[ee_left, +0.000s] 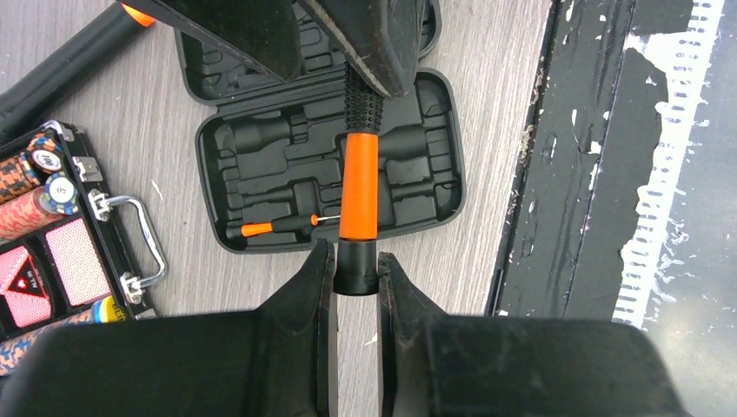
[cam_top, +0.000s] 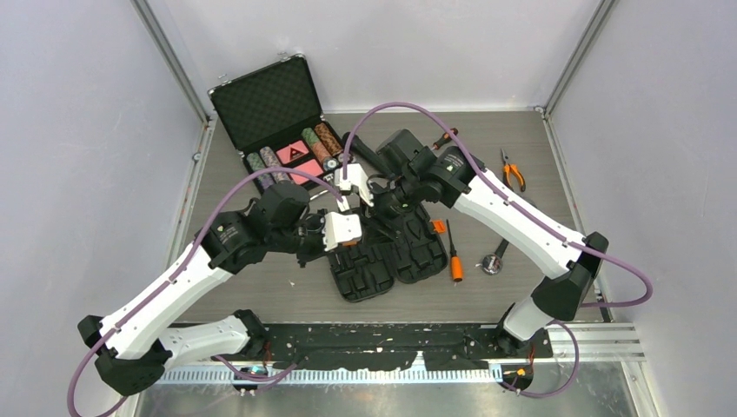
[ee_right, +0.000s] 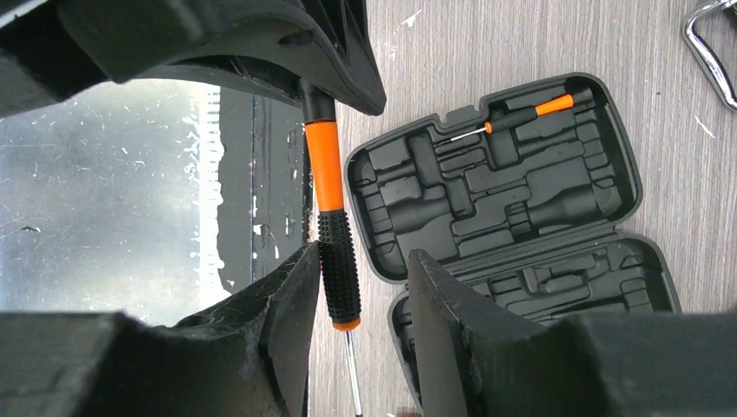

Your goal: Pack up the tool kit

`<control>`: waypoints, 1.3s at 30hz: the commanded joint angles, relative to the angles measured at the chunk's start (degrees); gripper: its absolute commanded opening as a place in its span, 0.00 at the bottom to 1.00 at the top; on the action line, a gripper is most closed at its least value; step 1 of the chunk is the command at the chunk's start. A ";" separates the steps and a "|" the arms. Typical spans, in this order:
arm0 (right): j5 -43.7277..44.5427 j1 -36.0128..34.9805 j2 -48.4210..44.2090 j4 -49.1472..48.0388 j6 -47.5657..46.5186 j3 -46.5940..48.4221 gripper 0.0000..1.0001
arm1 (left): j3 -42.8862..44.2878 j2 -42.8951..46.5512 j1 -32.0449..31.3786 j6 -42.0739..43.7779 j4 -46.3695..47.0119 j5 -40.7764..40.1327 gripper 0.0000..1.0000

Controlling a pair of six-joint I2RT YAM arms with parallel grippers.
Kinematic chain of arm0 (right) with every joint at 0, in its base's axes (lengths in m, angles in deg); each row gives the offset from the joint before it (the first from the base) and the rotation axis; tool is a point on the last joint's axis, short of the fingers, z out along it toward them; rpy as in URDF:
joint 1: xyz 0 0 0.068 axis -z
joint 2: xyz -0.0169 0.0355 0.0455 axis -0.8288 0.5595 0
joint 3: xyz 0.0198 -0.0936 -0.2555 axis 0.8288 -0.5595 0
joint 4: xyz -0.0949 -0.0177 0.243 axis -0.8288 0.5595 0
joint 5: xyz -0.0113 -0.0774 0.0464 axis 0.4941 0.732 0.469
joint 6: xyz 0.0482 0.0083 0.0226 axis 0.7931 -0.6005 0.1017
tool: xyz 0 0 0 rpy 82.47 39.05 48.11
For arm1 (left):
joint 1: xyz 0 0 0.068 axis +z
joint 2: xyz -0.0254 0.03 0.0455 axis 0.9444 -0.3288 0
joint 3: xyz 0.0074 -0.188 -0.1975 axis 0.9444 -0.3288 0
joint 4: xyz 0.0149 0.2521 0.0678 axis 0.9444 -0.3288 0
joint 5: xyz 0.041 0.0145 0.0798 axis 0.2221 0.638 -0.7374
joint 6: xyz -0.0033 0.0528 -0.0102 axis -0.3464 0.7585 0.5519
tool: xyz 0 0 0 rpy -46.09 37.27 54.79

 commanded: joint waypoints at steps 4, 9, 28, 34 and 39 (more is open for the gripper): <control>0.81 -0.59 0.63 0.34 -0.60 2.65 0.42 | 1.53 0.53 -0.16 1.12 1.24 0.05 0.00; 0.55 -0.85 0.75 1.08 -1.06 2.65 0.26 | 0.91 0.93 -0.16 1.04 2.34 -0.93 0.00; 26.43 0.51 3.35 -27.63 31.57 -11.36 0.05 | -9.54 9.81 5.82 -9.74 21.82 -30.09 1.00; 37.26 -1.24 8.85 -34.35 53.52 -14.82 0.05 | -16.08 16.48 16.40 -22.38 30.61 -43.46 0.99; 46.72 -4.58 12.42 -38.01 61.85 -16.70 0.06 | -21.90 19.25 22.71 -29.25 35.08 -47.09 1.00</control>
